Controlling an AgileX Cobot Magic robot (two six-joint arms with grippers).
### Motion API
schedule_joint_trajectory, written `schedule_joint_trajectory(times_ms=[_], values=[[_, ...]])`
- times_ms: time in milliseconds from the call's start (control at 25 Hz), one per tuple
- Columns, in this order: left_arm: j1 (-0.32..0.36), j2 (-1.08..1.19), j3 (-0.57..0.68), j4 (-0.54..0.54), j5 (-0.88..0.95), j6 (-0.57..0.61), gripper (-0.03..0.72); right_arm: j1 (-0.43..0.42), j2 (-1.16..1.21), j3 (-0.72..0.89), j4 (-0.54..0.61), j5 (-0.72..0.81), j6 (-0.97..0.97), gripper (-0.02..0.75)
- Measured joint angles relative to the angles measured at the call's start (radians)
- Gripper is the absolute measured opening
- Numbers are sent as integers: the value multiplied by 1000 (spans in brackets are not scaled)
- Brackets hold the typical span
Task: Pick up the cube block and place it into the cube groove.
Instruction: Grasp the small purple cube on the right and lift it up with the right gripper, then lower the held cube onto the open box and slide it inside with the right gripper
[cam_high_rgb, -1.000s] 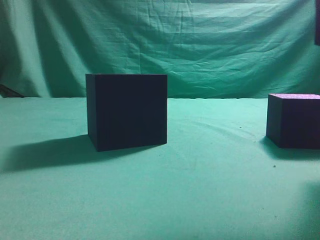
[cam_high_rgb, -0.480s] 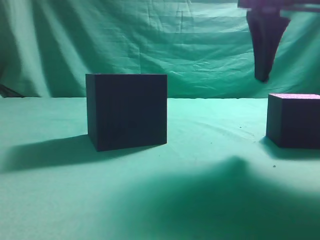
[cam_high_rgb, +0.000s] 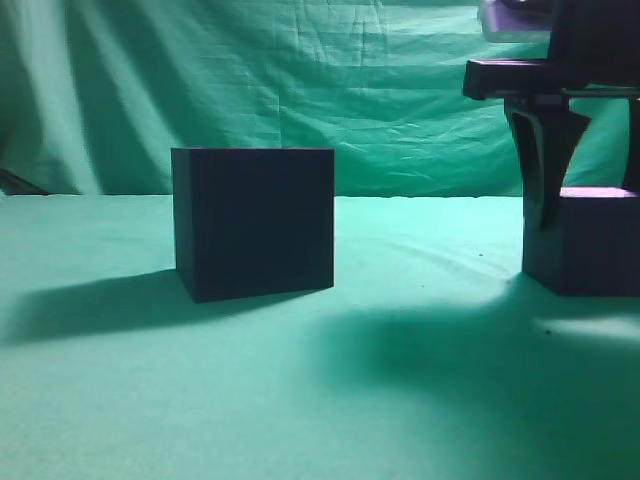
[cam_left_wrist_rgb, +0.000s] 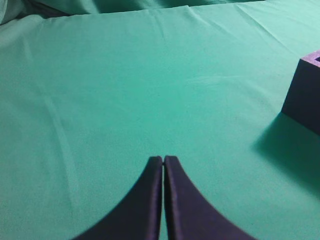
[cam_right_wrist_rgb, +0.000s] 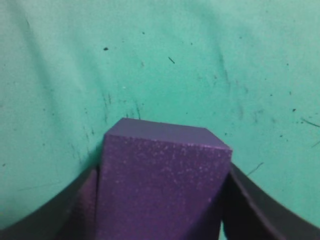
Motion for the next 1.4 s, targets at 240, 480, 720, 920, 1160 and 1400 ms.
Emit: schedule_joint_trajectory(times_ms=[240,480,720,920,1160,1400], values=[[0,0,0,0,0,0,0,2,4,-42,0,60,2,430],[0,0,0,0,0,0,0,56,-8,-288,13,245,-37,430],[0,0,0,0,0,0,0,266,-11,-480,21,291,-98,430],[0,0,0,0,0,0,0,366,57,-505,23,245,-107,430],[0,0,0,0,0,0,0,380,131,-505,23,167,-110,430],[0,0,0,0,0,0,0,380,138,-509,47,137,-110,430]])
